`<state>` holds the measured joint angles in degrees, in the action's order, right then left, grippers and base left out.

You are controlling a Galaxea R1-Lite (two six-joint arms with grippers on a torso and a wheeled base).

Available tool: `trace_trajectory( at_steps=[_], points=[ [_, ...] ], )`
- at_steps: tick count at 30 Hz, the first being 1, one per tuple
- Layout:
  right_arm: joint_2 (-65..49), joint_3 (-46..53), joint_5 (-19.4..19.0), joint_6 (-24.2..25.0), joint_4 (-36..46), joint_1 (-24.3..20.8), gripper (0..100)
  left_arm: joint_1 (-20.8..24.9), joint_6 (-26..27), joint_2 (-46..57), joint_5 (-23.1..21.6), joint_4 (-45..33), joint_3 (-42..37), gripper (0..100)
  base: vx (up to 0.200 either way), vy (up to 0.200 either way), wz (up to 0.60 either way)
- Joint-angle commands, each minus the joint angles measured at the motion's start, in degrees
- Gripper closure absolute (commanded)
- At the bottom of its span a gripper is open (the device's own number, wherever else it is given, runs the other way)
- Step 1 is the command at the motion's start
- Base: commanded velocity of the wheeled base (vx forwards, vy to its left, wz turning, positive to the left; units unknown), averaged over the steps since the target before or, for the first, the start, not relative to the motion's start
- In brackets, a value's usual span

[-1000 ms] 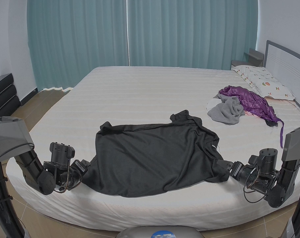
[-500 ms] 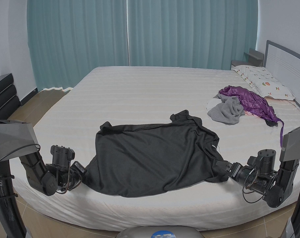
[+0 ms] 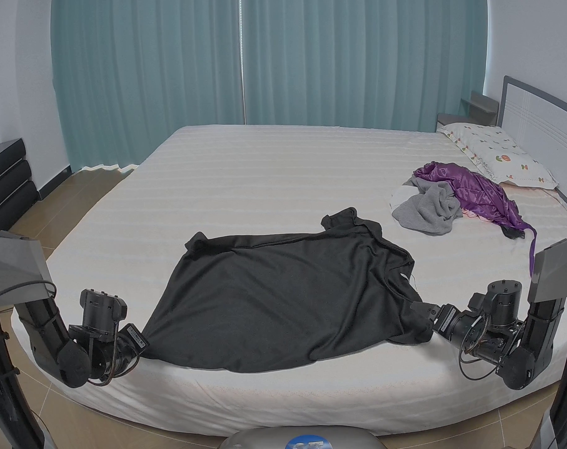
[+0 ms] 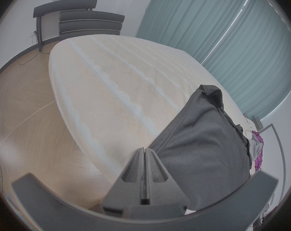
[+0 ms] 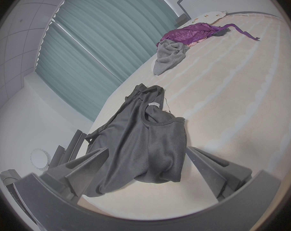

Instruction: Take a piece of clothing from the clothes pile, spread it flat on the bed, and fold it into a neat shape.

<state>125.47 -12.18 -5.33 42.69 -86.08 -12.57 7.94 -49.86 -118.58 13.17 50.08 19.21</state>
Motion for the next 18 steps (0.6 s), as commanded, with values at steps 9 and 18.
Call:
trace_trajectory(
  at_steps=[9, 18],
  points=[
    [7.78, -5.05, 0.05, -0.15, 0.56, 0.53, 0, -1.17, -0.24, 3.7, -0.33, 0.19, -1.55, 100, 0.0, 0.0, 0.0],
    [10.15, -7.6, -0.03, -0.15, 1.09, 1.14, 100, -2.57, -0.33, 3.88, -2.44, 0.28, -1.37, 100, 0.0, 0.0, 0.0]
  ],
)
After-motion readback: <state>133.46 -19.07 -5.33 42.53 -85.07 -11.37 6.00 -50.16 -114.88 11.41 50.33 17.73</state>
